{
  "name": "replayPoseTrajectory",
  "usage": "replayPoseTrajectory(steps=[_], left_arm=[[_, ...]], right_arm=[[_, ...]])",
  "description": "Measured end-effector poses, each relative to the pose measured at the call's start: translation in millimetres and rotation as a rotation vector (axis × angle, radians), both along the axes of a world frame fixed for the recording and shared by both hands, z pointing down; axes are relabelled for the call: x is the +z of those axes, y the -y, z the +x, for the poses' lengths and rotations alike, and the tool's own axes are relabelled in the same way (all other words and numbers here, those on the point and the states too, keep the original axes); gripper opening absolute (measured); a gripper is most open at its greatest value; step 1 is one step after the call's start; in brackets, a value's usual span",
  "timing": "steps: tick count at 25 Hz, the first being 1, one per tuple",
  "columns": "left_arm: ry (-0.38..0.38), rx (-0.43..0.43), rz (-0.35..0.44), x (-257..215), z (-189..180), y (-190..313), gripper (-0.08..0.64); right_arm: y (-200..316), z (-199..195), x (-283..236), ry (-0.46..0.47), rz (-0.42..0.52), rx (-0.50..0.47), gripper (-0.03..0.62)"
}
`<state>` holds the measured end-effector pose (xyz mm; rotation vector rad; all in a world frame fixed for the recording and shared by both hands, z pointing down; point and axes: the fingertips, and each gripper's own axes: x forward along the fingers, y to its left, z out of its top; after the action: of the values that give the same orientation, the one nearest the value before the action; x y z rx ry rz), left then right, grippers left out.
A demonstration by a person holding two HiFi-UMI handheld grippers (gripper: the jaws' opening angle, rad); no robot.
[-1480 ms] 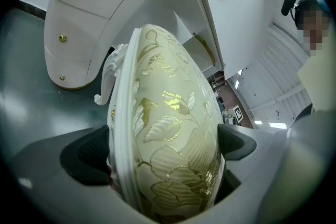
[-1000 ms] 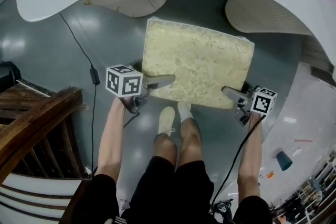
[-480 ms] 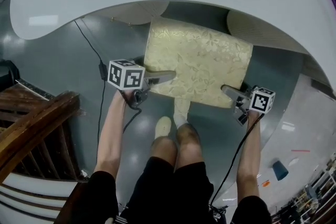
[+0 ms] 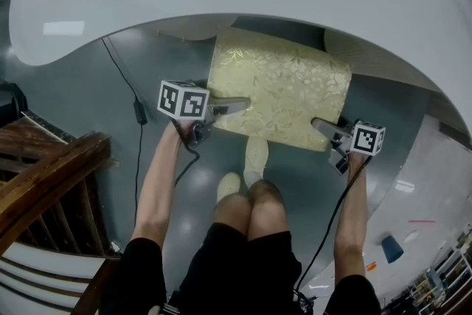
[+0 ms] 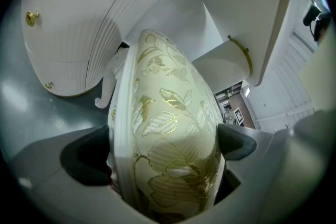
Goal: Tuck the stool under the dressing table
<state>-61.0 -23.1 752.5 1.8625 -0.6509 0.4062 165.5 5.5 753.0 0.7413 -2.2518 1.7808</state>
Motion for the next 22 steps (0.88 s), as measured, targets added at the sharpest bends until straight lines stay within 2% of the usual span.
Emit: replayPoseTrajectory(steps=[5,15,22], left_arm=[[-0.014,-0.008,-0.021,10,3,-4,0.618],[-0.024,-0.014,-0.009,14,3,-3,0.618],[-0.02,-0.038,0.009,11,0,-2,0.617]], right_arm=[[-1,0,8,0.008,-0.015,0.009,0.586],[0,3,12,0.014,0.022,0.042,0.586],[1,10,9,-0.051,0.054,0.085,0.587]])
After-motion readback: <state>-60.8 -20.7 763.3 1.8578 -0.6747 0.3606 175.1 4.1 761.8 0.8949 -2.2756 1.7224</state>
